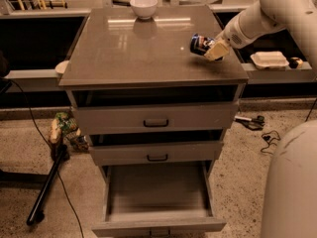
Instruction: Pick pepsi can from bottom drawer and place on counter
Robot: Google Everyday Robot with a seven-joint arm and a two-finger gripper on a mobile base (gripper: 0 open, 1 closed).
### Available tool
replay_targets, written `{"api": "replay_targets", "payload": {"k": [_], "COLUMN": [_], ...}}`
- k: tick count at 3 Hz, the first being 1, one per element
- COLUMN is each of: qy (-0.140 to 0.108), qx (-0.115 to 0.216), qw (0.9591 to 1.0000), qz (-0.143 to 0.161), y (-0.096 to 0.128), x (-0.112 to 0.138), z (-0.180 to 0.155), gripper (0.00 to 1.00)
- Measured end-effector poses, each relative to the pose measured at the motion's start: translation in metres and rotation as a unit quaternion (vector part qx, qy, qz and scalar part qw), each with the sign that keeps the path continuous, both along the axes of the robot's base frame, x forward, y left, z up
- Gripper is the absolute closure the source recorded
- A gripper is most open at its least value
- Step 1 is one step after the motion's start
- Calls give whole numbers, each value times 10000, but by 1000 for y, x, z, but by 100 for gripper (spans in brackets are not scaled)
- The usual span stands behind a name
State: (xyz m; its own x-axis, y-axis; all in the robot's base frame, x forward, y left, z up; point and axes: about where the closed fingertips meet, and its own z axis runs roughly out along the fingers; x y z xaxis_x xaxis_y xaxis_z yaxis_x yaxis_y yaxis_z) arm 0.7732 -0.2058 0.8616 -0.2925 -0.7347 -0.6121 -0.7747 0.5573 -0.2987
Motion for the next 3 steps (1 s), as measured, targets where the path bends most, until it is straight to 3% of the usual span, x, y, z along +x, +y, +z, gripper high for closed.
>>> {"api": "replay_targets", "payload": {"k": [3], "qy": [309], "qx": [315], "qw": [9990], "qz": [-123], "y": [0], "x": [16], "z": [-21], "gripper": [35]}}
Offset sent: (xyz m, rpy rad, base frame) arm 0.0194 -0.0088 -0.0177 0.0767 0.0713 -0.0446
